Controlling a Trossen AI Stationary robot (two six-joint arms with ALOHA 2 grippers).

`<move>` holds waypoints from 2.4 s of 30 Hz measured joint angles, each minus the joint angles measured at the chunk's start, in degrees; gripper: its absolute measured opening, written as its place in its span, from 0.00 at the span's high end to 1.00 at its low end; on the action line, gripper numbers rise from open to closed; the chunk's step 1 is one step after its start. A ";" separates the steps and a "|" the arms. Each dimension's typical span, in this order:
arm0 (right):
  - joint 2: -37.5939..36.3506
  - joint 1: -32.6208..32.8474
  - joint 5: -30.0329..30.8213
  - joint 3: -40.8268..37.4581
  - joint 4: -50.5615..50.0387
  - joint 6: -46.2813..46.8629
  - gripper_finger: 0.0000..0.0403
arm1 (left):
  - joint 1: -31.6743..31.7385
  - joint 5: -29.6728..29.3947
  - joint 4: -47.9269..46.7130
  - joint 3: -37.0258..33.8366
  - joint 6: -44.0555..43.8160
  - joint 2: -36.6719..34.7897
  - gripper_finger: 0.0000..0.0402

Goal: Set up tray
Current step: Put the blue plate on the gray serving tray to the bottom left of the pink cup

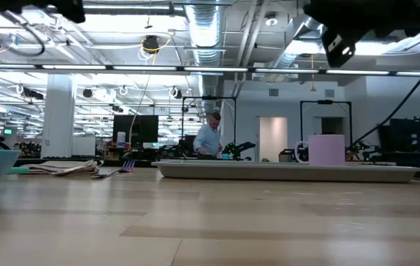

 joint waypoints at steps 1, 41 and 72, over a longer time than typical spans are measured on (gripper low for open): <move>-0.24 0.00 0.00 0.02 0.32 -0.38 0.87 | 0.02 -1.05 -2.18 1.89 0.18 2.00 0.86; -1.74 -3.87 -1.46 0.04 -0.17 -20.10 0.87 | -11.19 7.75 -47.70 25.40 -27.00 49.82 0.86; -1.70 -4.98 -2.95 0.04 -0.63 -20.06 0.87 | -11.30 9.58 -47.55 22.64 -31.43 50.66 0.55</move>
